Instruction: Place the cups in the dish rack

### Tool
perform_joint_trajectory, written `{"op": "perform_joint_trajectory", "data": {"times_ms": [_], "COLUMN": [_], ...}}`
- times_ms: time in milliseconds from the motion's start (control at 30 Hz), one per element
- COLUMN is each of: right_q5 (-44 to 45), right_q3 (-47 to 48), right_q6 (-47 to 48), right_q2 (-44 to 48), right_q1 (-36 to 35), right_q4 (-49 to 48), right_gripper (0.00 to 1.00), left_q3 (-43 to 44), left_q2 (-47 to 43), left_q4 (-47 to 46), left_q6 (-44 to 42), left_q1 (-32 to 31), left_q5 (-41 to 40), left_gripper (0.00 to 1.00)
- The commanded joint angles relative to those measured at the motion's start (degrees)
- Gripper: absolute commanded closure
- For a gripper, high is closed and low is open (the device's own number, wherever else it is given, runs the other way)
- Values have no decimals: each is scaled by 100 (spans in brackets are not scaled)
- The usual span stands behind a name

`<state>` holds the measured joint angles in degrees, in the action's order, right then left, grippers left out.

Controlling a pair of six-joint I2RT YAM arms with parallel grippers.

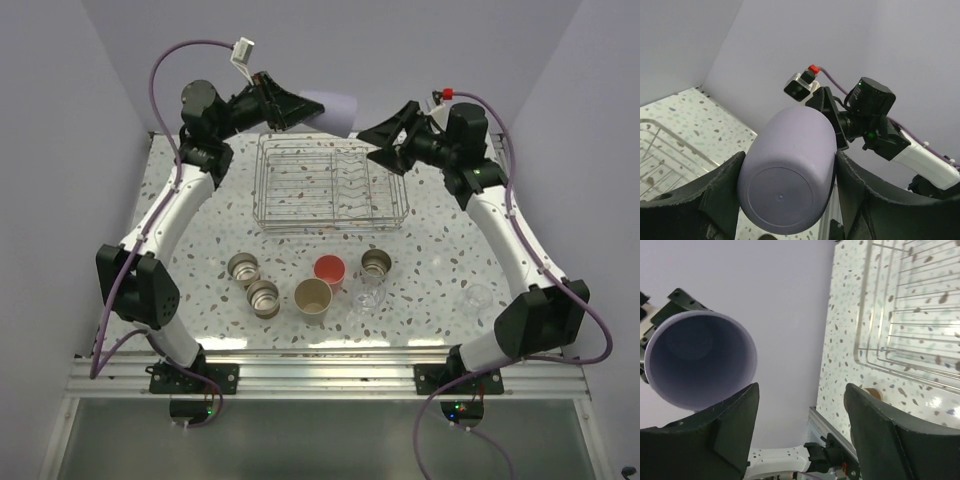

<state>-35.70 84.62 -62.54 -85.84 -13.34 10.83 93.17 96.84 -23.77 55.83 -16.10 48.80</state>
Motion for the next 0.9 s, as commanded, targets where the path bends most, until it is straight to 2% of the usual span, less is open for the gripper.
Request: {"op": "perform_joint_trajectory", "data": {"times_ms": [0,100,133,200,333,533,633,867], "right_q5": [63,317,414,748,1135,1619,1786,2085], "right_q3": [-86,-69,-51,72,125,-42,-77,-183], "right_q6": [383,795,936,1392,2052,2720,2923,3116], "right_q2": [480,630,726,771,920,1342,1430,1614], "right_q1": [253,341,341,359,359,368,368,376], "right_q4": [454,1051,1488,2034,3142,3908,4190,4419], "right_gripper": [26,22,22,21,21,20,20,19], "left_q3": [544,869,1183,1675,2240,2829,3058,3348], "left_q2": [-165,-25,115,308,905,1750,2250,3060], "left_q4": [1205,2066,2844,3768,4712,5408,5576,5708], "left_q6": [-1091,-1942,-2197,-2909,-3666,-4326,-4405,-4449], "left_q1": [28,28,36,19,19,-139,-166,-183], "left_q5": [-370,-923,-1125,-1749,-2777,-4761,-5352,-5837], "left_gripper": [100,100,100,100,100,100,100,100]}}
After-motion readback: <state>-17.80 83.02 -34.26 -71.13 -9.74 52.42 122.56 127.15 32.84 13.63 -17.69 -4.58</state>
